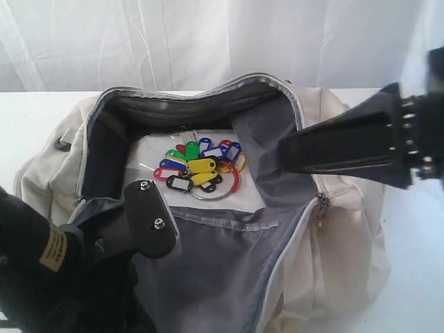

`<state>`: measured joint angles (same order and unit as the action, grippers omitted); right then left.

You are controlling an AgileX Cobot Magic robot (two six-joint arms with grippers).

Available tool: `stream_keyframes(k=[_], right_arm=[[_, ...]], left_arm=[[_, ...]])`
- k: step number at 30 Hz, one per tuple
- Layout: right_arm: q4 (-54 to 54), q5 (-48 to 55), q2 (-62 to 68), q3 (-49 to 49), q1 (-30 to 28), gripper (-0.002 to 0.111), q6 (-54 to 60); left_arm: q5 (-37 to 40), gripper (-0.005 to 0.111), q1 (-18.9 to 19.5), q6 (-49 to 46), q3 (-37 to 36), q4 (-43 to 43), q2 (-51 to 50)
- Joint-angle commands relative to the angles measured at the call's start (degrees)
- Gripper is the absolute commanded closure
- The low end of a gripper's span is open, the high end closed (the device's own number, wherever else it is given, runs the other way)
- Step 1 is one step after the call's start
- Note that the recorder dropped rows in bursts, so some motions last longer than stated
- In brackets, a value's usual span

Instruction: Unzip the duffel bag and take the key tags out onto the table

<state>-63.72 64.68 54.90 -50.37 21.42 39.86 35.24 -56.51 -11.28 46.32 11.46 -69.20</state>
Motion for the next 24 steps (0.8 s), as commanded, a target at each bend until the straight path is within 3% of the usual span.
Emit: stream_keyframes(k=[1, 4, 5, 9, 12, 15, 24], right_arm=[[-1.6, -5.7, 11.0, -0.3, 9.6, 0.108, 4.9], [7.2, -13.2, 21.0, -0.3, 18.7, 0.108, 3.2], [15.4, -13.7, 23.4, -0.4, 20.5, 0.108, -4.6], [53.1, -7.5, 27.2, -0.4, 21.7, 0.108, -35.2], [67.8, -3.7, 26.2, 0.5, 21.7, 0.108, -46.4], [72.3, -6.6, 26.2, 2.9, 21.7, 0.108, -48.4], [71.9, -14.4, 26.2, 9.5, 21.7, 0.108, -49.0]], left_arm=[[-2.6, 0.107, -0.1, 0.6, -1.7, 0.4, 0.5], [-3.7, 0.107, -0.1, 1.2, -1.7, 0.4, 0.5], [-4.1, 0.107, -0.1, 1.3, -1.7, 0.4, 0.5], [-5.7, 0.107, -0.1, 1.4, -1.7, 0.4, 0.5], [-6.9, 0.107, -0.1, 1.4, -1.7, 0.4, 0.5], [-7.1, 0.107, -0.1, 1.4, -1.7, 0.4, 0.5], [-1.7, 0.107, -0.1, 1.8, -1.7, 0.0, 0.5]])
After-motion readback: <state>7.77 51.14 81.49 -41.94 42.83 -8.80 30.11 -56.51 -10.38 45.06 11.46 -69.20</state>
